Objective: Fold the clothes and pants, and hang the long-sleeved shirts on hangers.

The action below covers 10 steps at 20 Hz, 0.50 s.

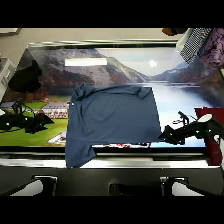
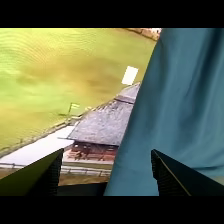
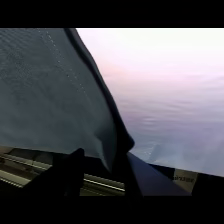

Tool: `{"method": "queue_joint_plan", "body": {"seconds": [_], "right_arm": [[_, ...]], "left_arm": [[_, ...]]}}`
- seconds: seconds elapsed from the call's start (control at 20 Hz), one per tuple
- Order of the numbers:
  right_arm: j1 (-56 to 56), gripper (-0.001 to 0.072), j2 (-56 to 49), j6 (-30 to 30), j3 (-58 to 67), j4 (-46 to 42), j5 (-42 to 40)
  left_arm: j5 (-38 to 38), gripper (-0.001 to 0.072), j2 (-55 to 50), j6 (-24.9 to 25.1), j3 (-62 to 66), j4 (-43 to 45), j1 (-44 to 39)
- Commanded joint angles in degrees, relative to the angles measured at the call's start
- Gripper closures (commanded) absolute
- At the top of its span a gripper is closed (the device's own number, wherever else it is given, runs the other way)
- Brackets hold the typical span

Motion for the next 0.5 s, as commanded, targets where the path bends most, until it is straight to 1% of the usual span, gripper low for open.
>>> {"method": "queue_joint_plan", "body": {"seconds": [0.0, 0.05, 0.1, 0.25, 0.45], "right_arm": [[3.58, 0.0511, 0.07, 0.28, -0.39, 0.5, -3.43], [3.93, 0.0641, 0.11, 0.26, -0.42, 0.5, -3.78], [3.93, 0.0685, 0.13, 0.5, -0.39, 0.5, -3.48], [3.93, 0.0685, 1.6, 0.96, -0.42, 0.48, -2.71], [3.93, 0.0685, 5.27, 1.42, -0.42, 0.5, -3.23]], "left_arm": [[2.56, 0.0103, 0.04, 4.02, -4.09, -4.74, -0.22], [3.04, 0.0103, 0.04, 5.51, -5.09, -6.69, -0.24], [3.43, 0.0103, 0.02, 7.72, -6.1, -8.66, -0.24], [4.24, 0.0103, -0.31, 11.98, -8.61, -12.17, -0.74], [5.29, 0.0104, -2.32, 12.96, -9.35, -12.33, -4.33]]}}
